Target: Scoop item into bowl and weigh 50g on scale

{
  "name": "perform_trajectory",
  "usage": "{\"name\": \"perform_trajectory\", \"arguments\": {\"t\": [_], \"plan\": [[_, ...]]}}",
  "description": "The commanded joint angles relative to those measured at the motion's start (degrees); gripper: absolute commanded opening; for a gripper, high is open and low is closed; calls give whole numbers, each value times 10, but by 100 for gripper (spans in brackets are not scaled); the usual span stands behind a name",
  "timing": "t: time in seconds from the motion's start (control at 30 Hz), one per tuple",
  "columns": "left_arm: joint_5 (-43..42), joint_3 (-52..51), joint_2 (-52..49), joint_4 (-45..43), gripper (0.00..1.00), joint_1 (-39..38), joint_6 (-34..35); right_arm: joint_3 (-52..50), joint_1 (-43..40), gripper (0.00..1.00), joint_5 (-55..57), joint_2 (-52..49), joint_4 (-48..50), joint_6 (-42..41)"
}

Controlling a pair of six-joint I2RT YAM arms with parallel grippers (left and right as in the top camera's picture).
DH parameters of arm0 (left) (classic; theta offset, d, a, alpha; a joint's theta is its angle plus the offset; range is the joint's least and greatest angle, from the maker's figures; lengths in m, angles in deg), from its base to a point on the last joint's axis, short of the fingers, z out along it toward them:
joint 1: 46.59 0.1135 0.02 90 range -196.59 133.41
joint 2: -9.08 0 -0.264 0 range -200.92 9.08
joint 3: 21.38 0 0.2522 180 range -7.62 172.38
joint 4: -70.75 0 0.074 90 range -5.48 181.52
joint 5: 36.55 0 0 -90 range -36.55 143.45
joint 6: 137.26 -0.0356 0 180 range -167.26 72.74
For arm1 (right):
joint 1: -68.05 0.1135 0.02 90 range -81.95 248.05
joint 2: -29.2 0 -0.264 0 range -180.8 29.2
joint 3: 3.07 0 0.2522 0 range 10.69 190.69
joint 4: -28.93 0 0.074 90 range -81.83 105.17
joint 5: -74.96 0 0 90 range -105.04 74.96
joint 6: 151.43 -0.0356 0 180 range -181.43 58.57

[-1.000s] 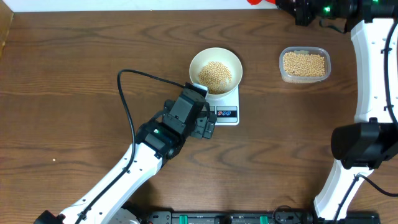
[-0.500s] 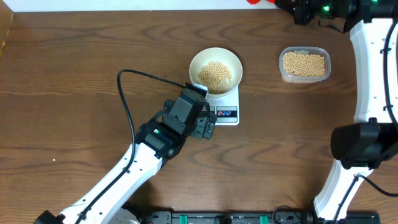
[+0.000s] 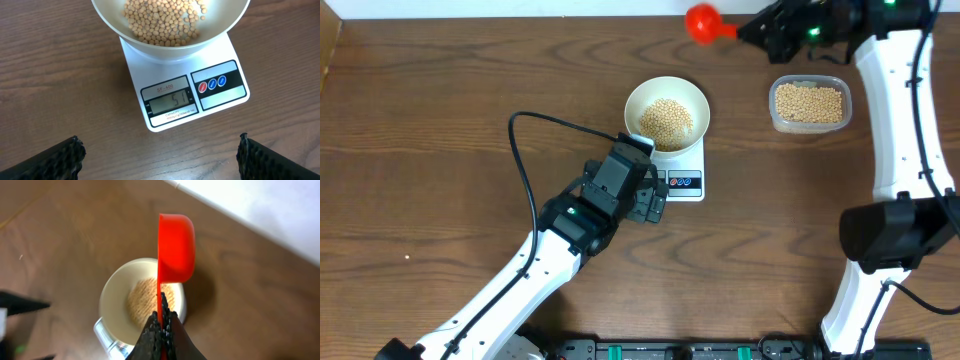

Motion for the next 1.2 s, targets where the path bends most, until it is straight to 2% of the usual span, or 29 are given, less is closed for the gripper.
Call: {"name": "perform_trajectory", "arguments": {"t": [0.0,0.13,0.27,0.5,0.63,1.17], "plan": [[9,-1,4,2,99,1,-3,-3,25,1,22,3,-42,22],[9,-1,4,2,99,1,-3,-3,57,1,65,3,-98,28],[9,-1,4,2,99,1,-3,-3,90,1,157,3,-128,27],[9,-1,4,2,99,1,-3,-9,133,1,254,2,-85,-2],[9,-1,4,7,99,1,-3,-10,147,2,260,-17,-52,-20],[9,-1,4,7,99,1,-3,-11,163,2,290,-71,-25,-20]]}}
